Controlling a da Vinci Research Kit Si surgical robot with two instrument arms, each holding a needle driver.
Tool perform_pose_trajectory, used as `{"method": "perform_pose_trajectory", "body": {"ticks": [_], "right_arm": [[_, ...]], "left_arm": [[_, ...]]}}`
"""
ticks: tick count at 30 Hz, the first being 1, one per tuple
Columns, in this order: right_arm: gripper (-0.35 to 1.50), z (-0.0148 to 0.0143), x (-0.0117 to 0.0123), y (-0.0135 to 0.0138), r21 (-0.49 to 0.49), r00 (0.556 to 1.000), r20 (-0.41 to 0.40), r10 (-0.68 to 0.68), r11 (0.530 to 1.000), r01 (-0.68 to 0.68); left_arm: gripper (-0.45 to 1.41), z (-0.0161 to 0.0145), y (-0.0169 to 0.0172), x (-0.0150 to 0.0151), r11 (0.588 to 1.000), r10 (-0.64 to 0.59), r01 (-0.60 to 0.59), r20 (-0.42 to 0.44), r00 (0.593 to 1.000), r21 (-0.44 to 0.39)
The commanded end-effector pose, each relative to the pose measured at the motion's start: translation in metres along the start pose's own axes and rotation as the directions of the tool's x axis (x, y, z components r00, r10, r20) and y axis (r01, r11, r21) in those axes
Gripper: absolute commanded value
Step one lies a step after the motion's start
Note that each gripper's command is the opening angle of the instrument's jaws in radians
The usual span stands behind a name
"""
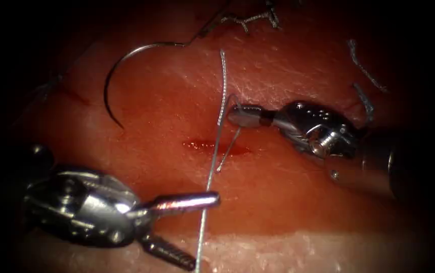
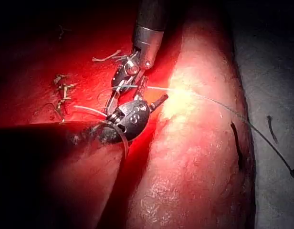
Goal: Wound Closure
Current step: Adjust the left gripper to grab a longer portion of suture.
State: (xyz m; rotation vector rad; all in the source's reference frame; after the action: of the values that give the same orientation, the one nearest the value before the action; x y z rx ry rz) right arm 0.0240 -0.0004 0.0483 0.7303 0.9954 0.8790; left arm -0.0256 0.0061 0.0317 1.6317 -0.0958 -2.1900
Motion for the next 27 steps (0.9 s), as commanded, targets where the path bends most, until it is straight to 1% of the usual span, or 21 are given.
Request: {"method": "perform_pose_trajectory", "body": {"ticks": [1, 4, 6, 7, 8, 9, 10, 14, 18, 21, 24, 27], "right_arm": [[-0.35, 0.0008, 0.0000, 0.0003, 0.001, 1.000, -0.002, -0.001, 1.000, 0.001], [-0.35, 0.0008, 0.0000, 0.0003, -0.001, 1.000, -0.003, -0.001, 1.000, 0.001], [-0.35, 0.0008, 0.0000, 0.0004, -0.001, 1.000, -0.003, -0.001, 1.000, 0.001], [-0.35, 0.0008, 0.0000, 0.0004, -0.003, 1.000, -0.005, -0.001, 1.000, 0.001], [-0.35, 0.0008, 0.0000, 0.0004, -0.003, 1.000, -0.005, -0.001, 1.000, 0.001], [-0.35, 0.0007, 0.0000, 0.0004, -0.003, 1.000, -0.005, -0.001, 1.000, 0.001], [-0.35, 0.0007, 0.0000, 0.0004, -0.003, 1.000, -0.005, -0.001, 1.000, 0.001], [-0.35, 0.0007, 0.0000, 0.0004, -0.006, 1.000, -0.007, -0.001, 1.000, 0.001], [-0.35, 0.0006, 0.0000, 0.0004, -0.005, 1.000, -0.007, 0.000, 1.000, 0.000], [-0.35, 0.0006, 0.0000, 0.0003, -0.004, 1.000, -0.006, -0.001, 1.000, 0.000], [-0.35, 0.0003, 0.0001, 0.0000, 0.002, 1.000, -0.010, 0.001, 1.000, -0.001], [-0.35, -0.0005, 0.0004, -0.0009, 0.024, 1.000, -0.025, 0.008, 1.000, -0.007]], "left_arm": [[0.46, 0.0007, -0.0002, -0.0002, 1.000, 0.003, -0.003, -0.001, 1.000, 0.000], [0.46, 0.0011, -0.0002, 0.0003, 1.000, 0.002, -0.002, 0.001, 1.000, 0.001], [0.34, 0.0012, -0.0002, 0.0004, 1.000, 0.008, -0.008, 0.001, 1.000, 0.002], [0.24, 0.0013, -0.0002, 0.0005, 1.000, 0.008, -0.008, 0.001, 1.000, 0.002], [0.02, 0.0012, -0.0001, 0.0004, 1.000, 0.008, -0.008, 0.001, 1.000, 0.001], [-0.25, 0.0012, -0.0001, 0.0004, 1.000, 0.009, -0.009, -0.002, 1.000, -0.001], [-0.45, 0.0011, 0.0000, 0.0003, 1.000, 0.009, -0.009, 0.000, 1.000, 0.000], [-0.45, 0.0011, 0.0002, -0.0002, 1.000, 0.024, -0.025, 0.008, 1.000, 0.005], [-0.45, 0.0005, 0.0003, -0.0006, 0.999, 0.024, -0.026, 0.048, 0.999, 0.037], [-0.45, -0.0004, -0.0002, -0.0010, 0.998, 0.015, -0.019, 0.057, 0.998, 0.064], [-0.45, -0.0016, -0.0008, -0.0012, 0.997, 0.006, -0.010, 0.058, 0.998, 0.072], [-0.45, -0.0030, -0.0014, -0.0015, 0.997, -0.004, -0.001, 0.066, 0.998, 0.080]]}}
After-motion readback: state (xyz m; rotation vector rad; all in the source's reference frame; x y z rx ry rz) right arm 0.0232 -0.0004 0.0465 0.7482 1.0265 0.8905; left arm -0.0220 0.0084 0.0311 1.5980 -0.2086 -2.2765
